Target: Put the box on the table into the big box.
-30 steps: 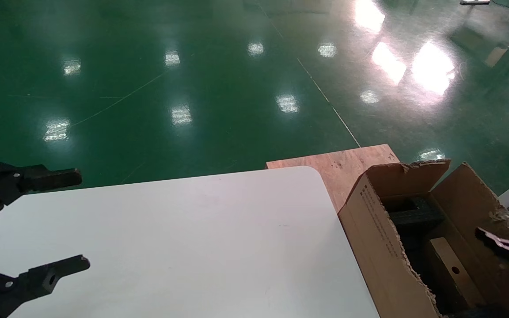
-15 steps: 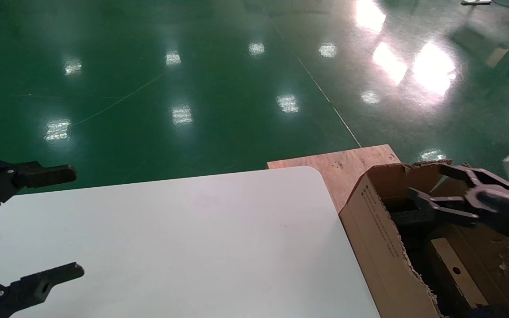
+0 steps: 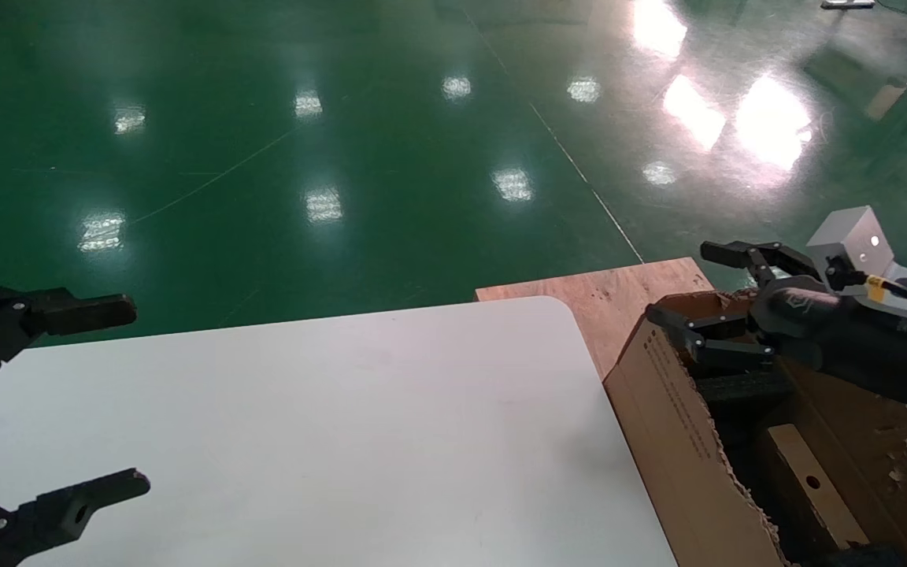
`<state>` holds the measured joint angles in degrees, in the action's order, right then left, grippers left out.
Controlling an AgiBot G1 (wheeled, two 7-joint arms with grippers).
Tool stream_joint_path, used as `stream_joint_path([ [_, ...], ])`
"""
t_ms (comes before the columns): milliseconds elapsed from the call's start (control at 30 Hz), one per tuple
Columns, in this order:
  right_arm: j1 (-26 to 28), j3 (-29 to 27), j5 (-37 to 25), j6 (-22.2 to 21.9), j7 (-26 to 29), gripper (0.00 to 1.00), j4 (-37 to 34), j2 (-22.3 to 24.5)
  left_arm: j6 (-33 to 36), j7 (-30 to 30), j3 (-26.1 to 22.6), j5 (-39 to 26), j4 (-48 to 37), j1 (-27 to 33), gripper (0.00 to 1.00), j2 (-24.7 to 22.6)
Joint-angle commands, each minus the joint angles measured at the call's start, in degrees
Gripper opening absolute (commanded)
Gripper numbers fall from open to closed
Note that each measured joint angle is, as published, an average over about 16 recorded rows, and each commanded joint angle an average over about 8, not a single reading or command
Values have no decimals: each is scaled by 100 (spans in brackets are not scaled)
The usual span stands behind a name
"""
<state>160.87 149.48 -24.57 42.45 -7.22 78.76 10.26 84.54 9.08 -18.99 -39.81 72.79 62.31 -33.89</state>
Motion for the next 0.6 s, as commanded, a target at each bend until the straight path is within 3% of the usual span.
stream_joint_path([
  [33, 6, 1, -3, -27, -5, 100, 28, -24, 0, 0, 0, 0, 0, 0, 100, 0],
  [300, -239, -313, -44, 129, 59, 100, -83, -71, 0, 0, 0, 0, -1, 0, 100, 0],
  [600, -1562, -2093, -275, 697, 295, 100, -132, -684, 0, -1, -2, 1, -2, 1, 100, 0],
])
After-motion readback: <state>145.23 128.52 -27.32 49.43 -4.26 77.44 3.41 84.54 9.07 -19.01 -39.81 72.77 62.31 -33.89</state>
